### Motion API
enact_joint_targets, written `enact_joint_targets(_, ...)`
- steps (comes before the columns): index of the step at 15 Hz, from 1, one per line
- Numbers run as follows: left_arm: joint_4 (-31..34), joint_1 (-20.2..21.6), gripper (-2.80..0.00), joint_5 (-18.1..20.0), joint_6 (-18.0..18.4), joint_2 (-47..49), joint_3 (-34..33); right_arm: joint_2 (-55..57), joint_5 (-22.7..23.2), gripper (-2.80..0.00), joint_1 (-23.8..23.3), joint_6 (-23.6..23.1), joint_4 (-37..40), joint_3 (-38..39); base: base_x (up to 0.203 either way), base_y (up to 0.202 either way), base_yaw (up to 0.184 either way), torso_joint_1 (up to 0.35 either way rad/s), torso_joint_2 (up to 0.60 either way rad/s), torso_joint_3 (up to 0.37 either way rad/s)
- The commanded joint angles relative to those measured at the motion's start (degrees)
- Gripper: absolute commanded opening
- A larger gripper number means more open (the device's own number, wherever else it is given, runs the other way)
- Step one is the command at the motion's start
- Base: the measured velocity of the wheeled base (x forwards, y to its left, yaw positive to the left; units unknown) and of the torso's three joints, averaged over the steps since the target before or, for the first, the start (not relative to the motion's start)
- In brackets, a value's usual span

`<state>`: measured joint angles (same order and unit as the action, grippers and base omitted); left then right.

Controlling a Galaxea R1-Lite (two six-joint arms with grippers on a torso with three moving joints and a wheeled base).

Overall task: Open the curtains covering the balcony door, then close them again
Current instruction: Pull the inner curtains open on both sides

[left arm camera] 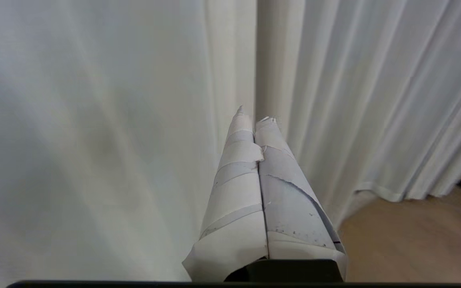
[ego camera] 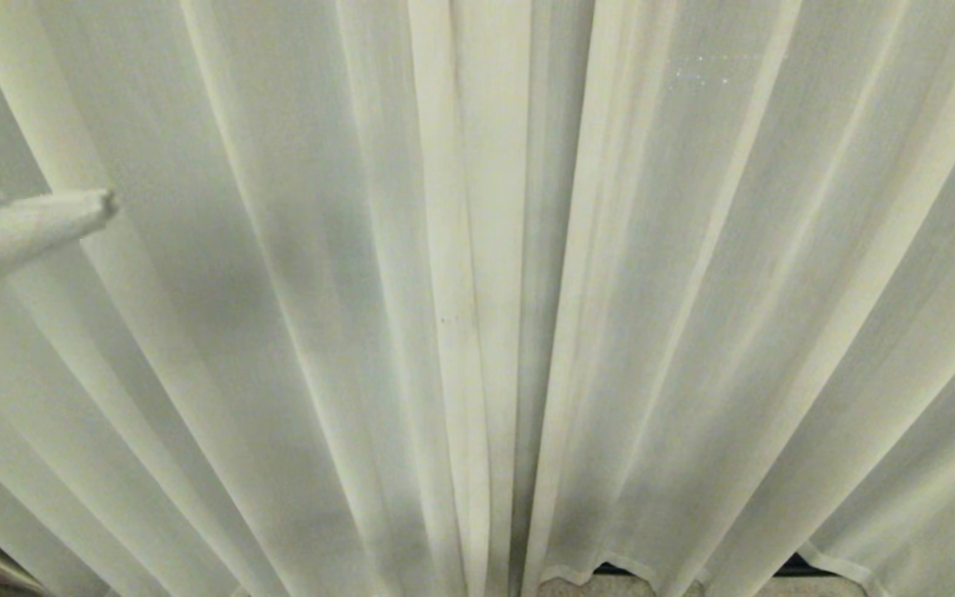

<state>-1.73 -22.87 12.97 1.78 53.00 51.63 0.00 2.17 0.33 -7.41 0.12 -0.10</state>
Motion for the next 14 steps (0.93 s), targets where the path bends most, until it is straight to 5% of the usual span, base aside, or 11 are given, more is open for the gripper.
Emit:
enact_joint_targets(1,-0.03,-1.17,-2.80,0.05,-0.36,8.28,4.48,0.09,0.03,-2.80,0.02,-0.09,-0.03,0.01,0.000,0.000,0.000,0.000,0.00,0.000)
enact_joint_targets(10,0.05,-4.09,-2.80,-0.22,-2.24,23.81,19.87,0.09,0.03,-2.80,0.02,-0.06,-0.03,0.01,0.000,0.000,0.000,0.000,0.00,0.000)
enact_joint_targets(11,0.05,-4.70,-0.40,-0.29,-2.28,25.26,21.10,0.09,0.03,-2.80,0.02,-0.06,-0.03,0.01,0.000,0.000,0.000,0.000,0.00,0.000)
enact_joint_targets(12,-0.01,-5.02,0.00,-0.27,-2.33,26.46,22.14,0.09,0.03,-2.80,0.02,-0.06,-0.03,0.01,0.000,0.000,0.000,0.000,0.00,0.000)
enact_joint_targets(14,-0.11,-5.69,0.00,-0.23,-2.47,28.60,23.69,0.09,0.03,-2.80,0.02,-0.06,0.05,0.01,0.000,0.000,0.000,0.000,0.00,0.000)
